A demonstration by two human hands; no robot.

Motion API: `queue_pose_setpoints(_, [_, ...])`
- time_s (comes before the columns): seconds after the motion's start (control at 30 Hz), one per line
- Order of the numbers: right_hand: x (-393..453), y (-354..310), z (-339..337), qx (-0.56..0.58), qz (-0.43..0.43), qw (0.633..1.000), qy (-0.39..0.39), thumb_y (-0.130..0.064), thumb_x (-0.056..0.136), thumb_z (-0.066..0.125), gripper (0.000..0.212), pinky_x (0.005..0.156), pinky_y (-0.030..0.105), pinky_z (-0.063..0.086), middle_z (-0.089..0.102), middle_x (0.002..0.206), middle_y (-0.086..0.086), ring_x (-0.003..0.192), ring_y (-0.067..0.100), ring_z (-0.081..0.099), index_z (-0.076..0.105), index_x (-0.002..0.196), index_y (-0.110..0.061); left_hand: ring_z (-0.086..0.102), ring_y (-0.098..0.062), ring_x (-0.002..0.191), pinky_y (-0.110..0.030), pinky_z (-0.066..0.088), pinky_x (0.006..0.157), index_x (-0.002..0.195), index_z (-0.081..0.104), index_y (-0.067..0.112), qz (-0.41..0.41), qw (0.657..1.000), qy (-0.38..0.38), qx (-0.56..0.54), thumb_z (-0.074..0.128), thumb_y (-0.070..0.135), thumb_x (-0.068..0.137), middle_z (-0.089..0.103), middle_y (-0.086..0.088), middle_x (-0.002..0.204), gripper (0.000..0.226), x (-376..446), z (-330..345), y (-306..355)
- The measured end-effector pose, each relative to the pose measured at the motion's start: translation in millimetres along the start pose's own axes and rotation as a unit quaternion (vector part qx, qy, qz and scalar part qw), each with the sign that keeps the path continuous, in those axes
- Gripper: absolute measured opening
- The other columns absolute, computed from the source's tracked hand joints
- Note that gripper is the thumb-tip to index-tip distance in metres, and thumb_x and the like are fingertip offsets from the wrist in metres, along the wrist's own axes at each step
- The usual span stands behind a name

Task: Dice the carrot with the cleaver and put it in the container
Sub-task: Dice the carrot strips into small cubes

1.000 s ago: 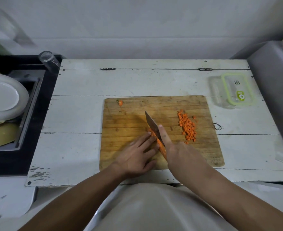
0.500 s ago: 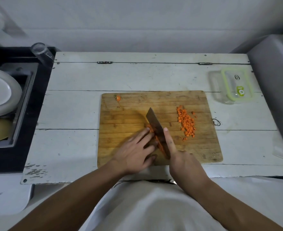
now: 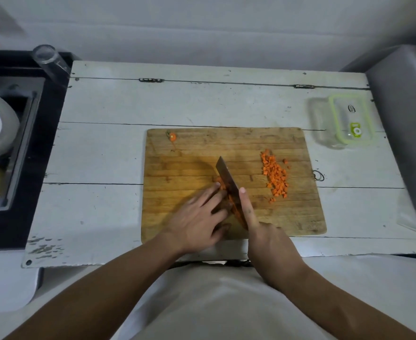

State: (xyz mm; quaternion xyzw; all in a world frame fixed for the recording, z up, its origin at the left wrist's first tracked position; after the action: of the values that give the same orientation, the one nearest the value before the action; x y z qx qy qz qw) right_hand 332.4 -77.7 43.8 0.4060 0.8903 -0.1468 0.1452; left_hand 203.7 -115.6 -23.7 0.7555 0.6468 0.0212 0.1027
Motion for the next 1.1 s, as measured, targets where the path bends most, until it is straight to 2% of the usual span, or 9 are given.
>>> queue_pose_setpoints(0.13, [2.1,3.0,0.2,-0.001,0.010,1.000,0.003,0.001,0.081,0.045,0.111,0.052,0.033,0.035,0.046,0.058,-0.001,0.042,0.014,0.033,-0.038,0.148,-0.029,0.015,-0.030,0.156,-0.050,0.028,0.123,0.137,0.059,0.023,-0.008,0.999,0.000,-0.045,0.045,0.055,0.097,0.035,-0.012,0.161,0.053,0.0,-0.4,0.1])
queue_pose_setpoints(0.23, [1.5,1.6,3.5,0.000,-0.005,1.000,0.023,0.000,0.078,0.049,0.113,0.049,0.033,0.036,0.048,0.057,-0.001,0.040,0.014,0.033,-0.034,0.151,-0.026,0.034,-0.029,0.147,-0.050,0.047,0.108,0.126,0.063,0.017,0.020,0.990,0.121,-0.068,0.054,0.042,0.093,0.050,-0.012,0.148,0.043,-3.0,-29.8,6.9])
queue_pose_setpoints(0.33, [1.9,6.5,8.3,0.027,-0.014,0.999,0.030,0.000,0.080,0.048,0.112,0.051,0.034,0.042,0.062,0.065,0.003,0.047,0.021,0.044,-0.039,0.147,-0.028,0.047,-0.030,0.139,-0.047,0.041,0.115,0.122,0.065,0.009,0.129,0.969,0.210,0.002,0.059,0.029,0.100,0.059,-0.013,0.139,0.030,20.0,-67.7,14.5])
queue_pose_setpoints(0.43, [1.2,12.4,8.4,0.059,0.012,0.998,0.016,-0.001,0.085,0.045,0.100,0.057,0.038,0.045,0.066,0.074,0.007,0.054,0.026,0.050,-0.027,0.150,-0.026,0.059,-0.028,0.124,-0.044,0.041,0.114,0.122,0.062,0.008,0.246,0.960,0.131,0.034,0.066,0.025,0.099,0.065,-0.012,0.129,0.029,49.0,-79.5,9.9])
queue_pose_setpoints(0.53, [2.0,13.7,8.5,0.074,0.032,0.997,-0.006,-0.001,0.087,0.044,0.061,0.061,0.040,0.047,0.066,0.082,0.009,0.066,0.031,0.059,0.017,0.141,-0.014,0.066,-0.030,0.093,-0.042,0.052,0.085,0.106,0.063,0.012,0.306,0.947,0.045,0.087,0.068,0.023,0.094,0.069,-0.008,0.097,0.017,68.3,-79.7,9.5])
queue_pose_setpoints(0.6, [3.3,16.8,6.9,0.074,0.035,0.997,-0.003,-0.002,0.089,0.044,0.039,0.062,0.041,0.049,0.066,0.083,0.009,0.072,0.033,0.064,0.030,0.124,-0.015,0.067,-0.031,0.076,-0.038,0.052,0.069,0.089,0.064,0.014,0.320,0.942,0.016,0.104,0.071,0.021,0.090,0.068,-0.007,0.078,0.010,77.3,-83.6,13.5])
queue_pose_setpoints(0.97, [9.2,5.5,8.1,0.024,0.005,0.999,-0.035,-0.001,0.089,0.048,0.040,0.059,0.035,0.042,0.067,0.088,0.006,0.078,0.029,0.068,0.031,0.122,-0.013,0.061,-0.023,0.066,-0.030,0.042,0.063,0.082,0.061,0.020,0.284,0.948,0.031,0.141,0.081,0.012,0.077,0.062,0.000,0.071,0.022,72.4,-74.2,-1.5])
queue_pose_setpoints(1.07, [13.6,18.2,3.8,0.049,0.024,0.998,-0.022,0.000,0.092,0.042,0.030,0.060,0.036,0.042,0.065,0.086,0.007,0.078,0.030,0.068,0.033,0.115,-0.016,0.061,-0.025,0.077,-0.032,0.041,0.067,0.082,0.058,0.028,0.267,0.953,-0.057,0.132,0.055,0.035,0.096,0.060,0.003,0.076,0.017,79.6,-74.1,-1.7])
queue_pose_setpoints(1.1, [14.5,21.7,2.3,0.051,0.030,0.998,-0.013,-0.001,0.093,0.040,0.028,0.060,0.037,0.044,0.065,0.085,0.006,0.077,0.030,0.068,0.033,0.114,-0.017,0.061,-0.024,0.079,-0.032,0.040,0.068,0.081,0.058,0.028,0.286,0.949,-0.033,0.133,0.047,0.042,0.098,0.059,0.005,0.077,0.025,82.6,-74.2,-0.1])
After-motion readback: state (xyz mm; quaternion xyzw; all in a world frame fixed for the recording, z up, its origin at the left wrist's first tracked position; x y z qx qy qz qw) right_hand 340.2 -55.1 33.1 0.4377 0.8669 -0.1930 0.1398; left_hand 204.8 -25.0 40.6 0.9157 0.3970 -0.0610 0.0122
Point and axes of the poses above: each hand's wrist, its own x-axis towards the middle knuckle, its own z-axis out of the palm, y = z × x, the point moved 7 cm from there along x, towards the middle knuckle
